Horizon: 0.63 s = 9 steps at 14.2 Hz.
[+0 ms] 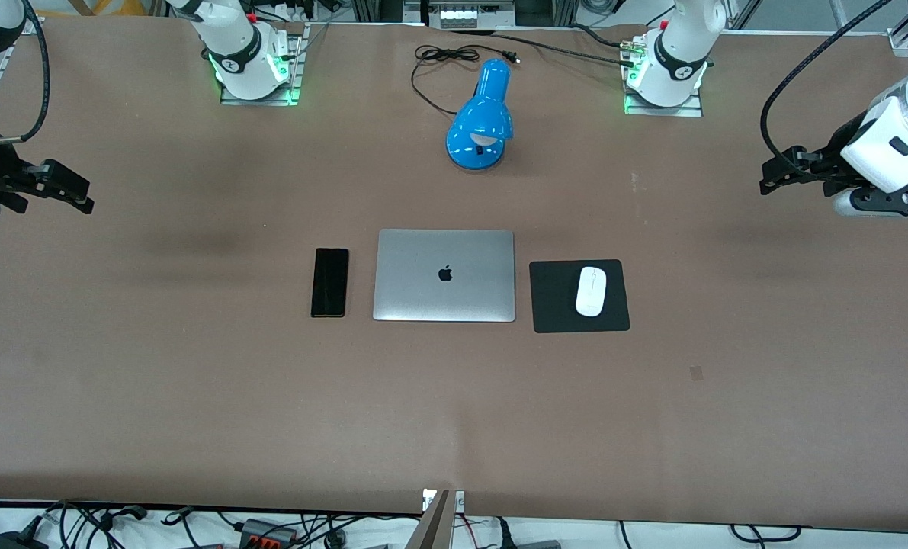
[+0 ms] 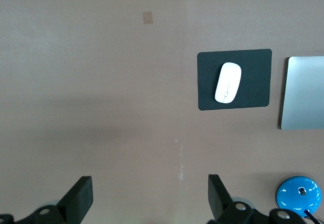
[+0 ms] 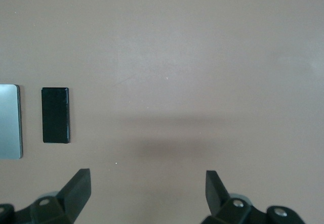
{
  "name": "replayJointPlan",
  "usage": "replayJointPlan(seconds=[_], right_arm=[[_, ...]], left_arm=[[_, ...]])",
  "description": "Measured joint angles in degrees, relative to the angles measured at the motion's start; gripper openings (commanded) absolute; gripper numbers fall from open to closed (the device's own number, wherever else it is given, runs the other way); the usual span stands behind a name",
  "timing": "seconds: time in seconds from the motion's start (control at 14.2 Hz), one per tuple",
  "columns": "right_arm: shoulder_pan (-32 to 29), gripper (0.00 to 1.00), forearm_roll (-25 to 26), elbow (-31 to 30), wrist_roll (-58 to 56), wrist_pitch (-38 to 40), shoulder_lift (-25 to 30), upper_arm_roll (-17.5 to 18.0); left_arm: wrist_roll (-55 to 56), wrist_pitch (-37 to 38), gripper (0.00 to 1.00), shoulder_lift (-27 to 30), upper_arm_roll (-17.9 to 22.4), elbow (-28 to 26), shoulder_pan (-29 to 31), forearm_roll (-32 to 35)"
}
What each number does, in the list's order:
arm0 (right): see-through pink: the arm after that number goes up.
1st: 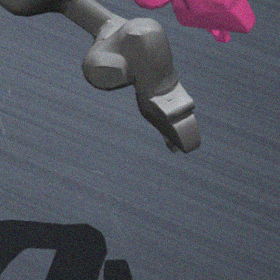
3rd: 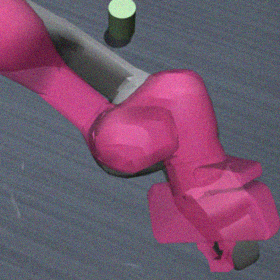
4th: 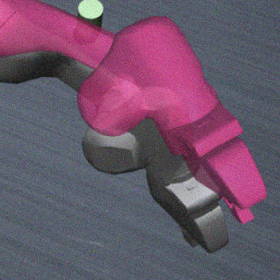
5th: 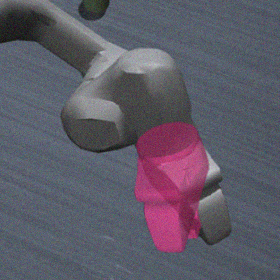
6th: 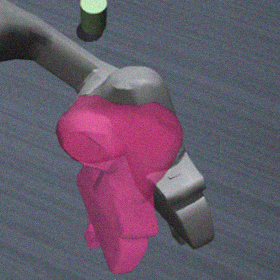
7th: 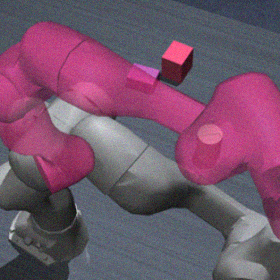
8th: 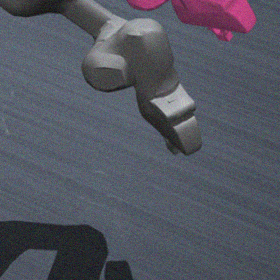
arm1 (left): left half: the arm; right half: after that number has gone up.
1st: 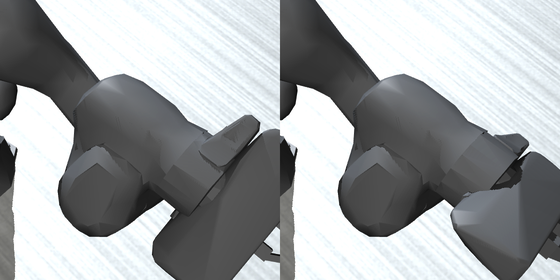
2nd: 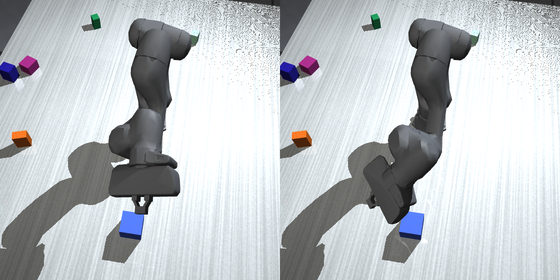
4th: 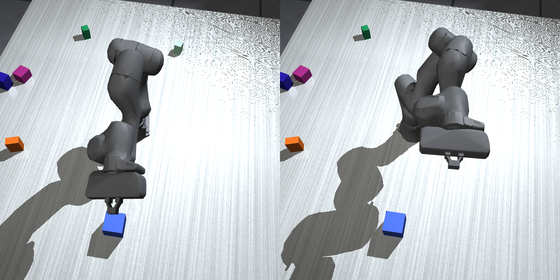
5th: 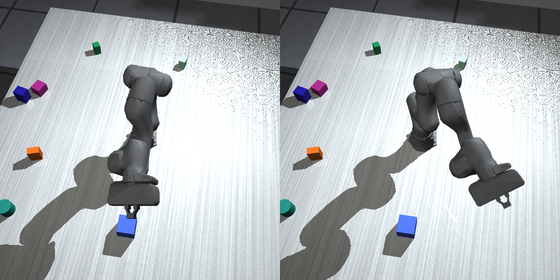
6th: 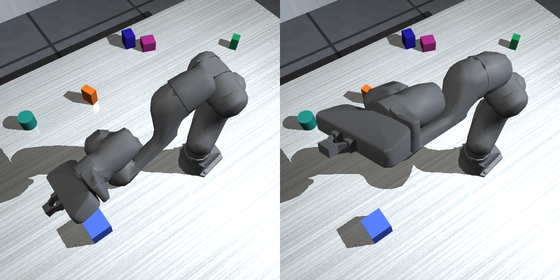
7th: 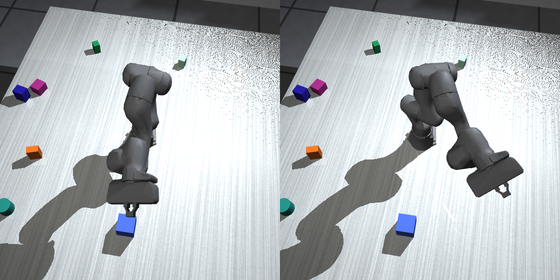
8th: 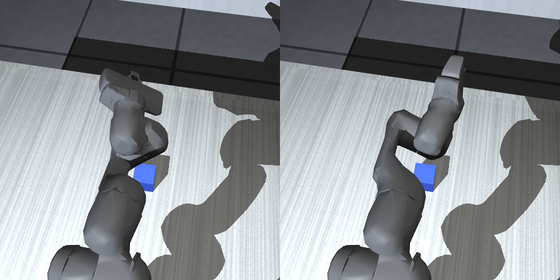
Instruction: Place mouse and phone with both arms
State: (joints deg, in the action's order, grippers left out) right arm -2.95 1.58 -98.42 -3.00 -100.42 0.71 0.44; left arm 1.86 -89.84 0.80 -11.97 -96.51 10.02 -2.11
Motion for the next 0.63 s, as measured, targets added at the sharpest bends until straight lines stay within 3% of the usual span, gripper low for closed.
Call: replayJointPlan(seconds=[0.63], right_arm=[[-0.04, 1.0, 0.0, -0.03, 0.01, 0.13, 0.49, 0.0]], left_arm=[[0.0, 0.01, 1.0, -0.04, 0.12, 0.16, -0.02, 0.0]])
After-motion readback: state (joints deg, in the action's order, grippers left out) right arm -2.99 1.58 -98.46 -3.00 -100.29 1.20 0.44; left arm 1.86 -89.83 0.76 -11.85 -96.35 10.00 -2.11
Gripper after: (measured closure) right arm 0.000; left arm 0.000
